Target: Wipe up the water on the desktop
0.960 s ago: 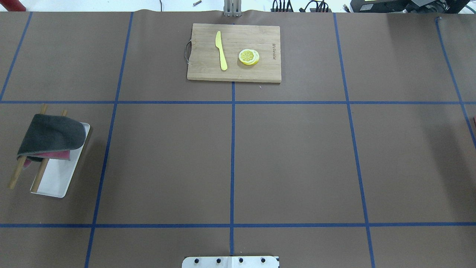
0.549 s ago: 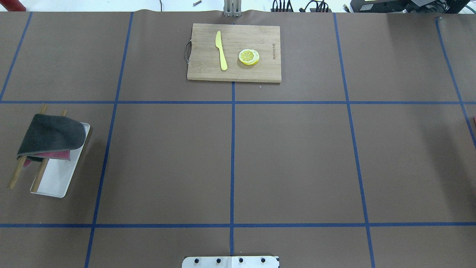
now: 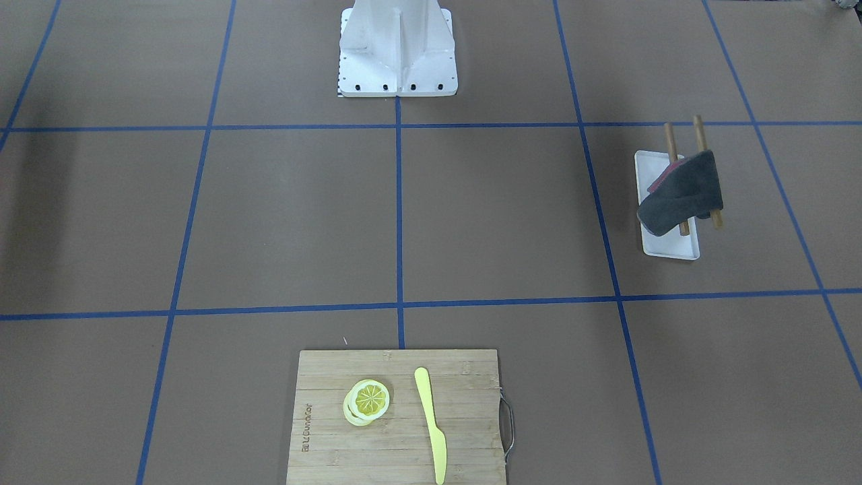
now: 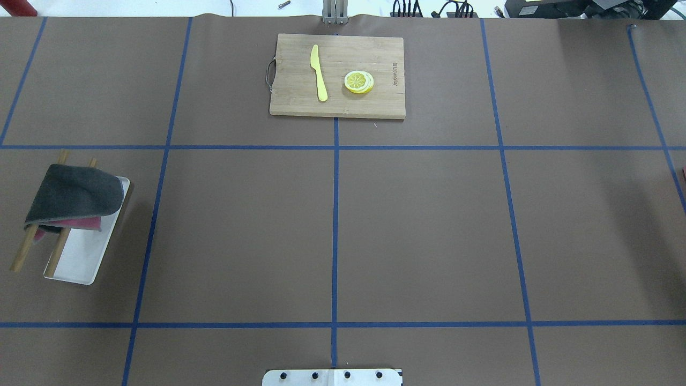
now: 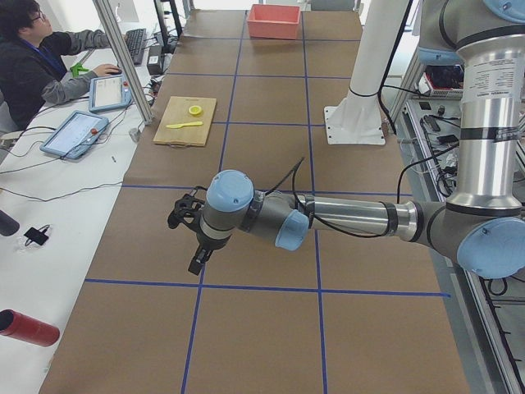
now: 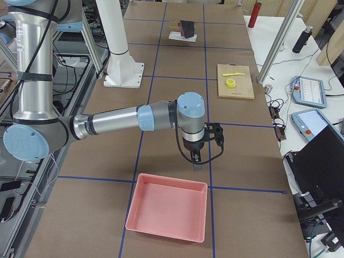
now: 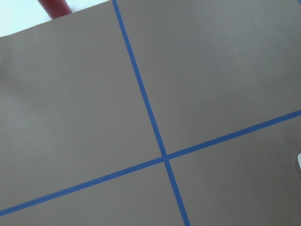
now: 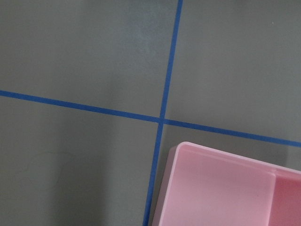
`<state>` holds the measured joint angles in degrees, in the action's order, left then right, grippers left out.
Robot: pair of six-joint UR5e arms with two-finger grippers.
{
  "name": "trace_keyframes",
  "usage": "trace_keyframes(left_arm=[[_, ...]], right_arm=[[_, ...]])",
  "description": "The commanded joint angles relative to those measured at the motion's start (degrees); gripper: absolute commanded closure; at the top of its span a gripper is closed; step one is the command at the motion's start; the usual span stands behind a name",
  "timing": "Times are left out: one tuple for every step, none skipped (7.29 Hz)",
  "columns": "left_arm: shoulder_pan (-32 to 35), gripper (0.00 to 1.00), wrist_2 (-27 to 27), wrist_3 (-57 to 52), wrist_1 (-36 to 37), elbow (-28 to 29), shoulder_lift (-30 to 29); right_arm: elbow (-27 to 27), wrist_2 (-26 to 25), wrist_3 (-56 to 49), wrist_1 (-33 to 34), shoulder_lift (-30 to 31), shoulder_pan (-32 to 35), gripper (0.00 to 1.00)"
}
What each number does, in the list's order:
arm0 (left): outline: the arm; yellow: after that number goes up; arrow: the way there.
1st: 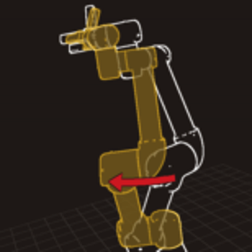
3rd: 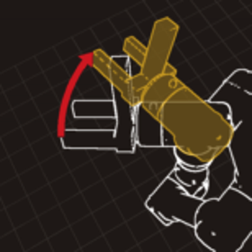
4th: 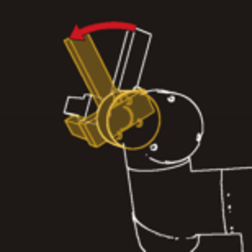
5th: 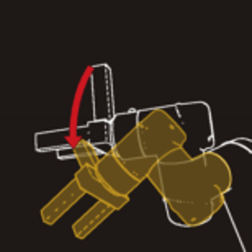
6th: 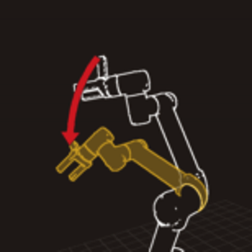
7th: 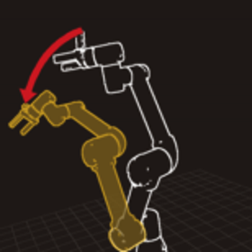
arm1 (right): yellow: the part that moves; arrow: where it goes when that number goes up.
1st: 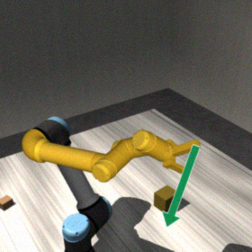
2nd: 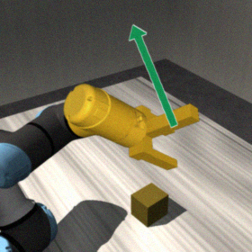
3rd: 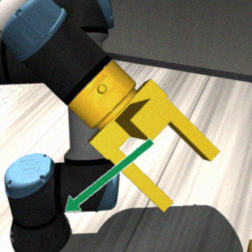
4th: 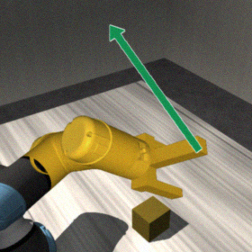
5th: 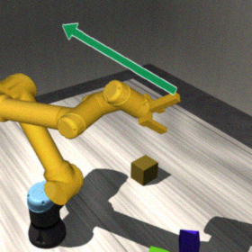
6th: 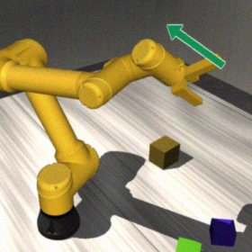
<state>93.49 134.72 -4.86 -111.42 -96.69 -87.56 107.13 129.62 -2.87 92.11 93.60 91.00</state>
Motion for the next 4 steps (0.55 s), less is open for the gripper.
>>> trace_keyframes(left_arm=[[-0.59, 0.01, 0.11, 1.86, -2.13, -1.82, -0.33], [-1.11, 0.01, 3.85, 7.79, -2.13, -3.22, 0.28], [-2.51, 0.01, 9.2, 12.03, -2.22, -3.24, 0.55], [-5.05, 0.01, 10.21, 12.42, -2.22, -3.24, 1.33]], right_arm=[[0.88, 1.86, 6.5, -2.72, -0.78, -3.09, 0.0], [1.15, 1.86, 12.91, -5.25, -1.49, -5.9, 0.0], [1.15, 1.43, 20.19, -9.62, -1.49, -9.32, 0.0], [1.24, -0.14, 25.84, -13.15, -1.49, -11.7, 0.0]])
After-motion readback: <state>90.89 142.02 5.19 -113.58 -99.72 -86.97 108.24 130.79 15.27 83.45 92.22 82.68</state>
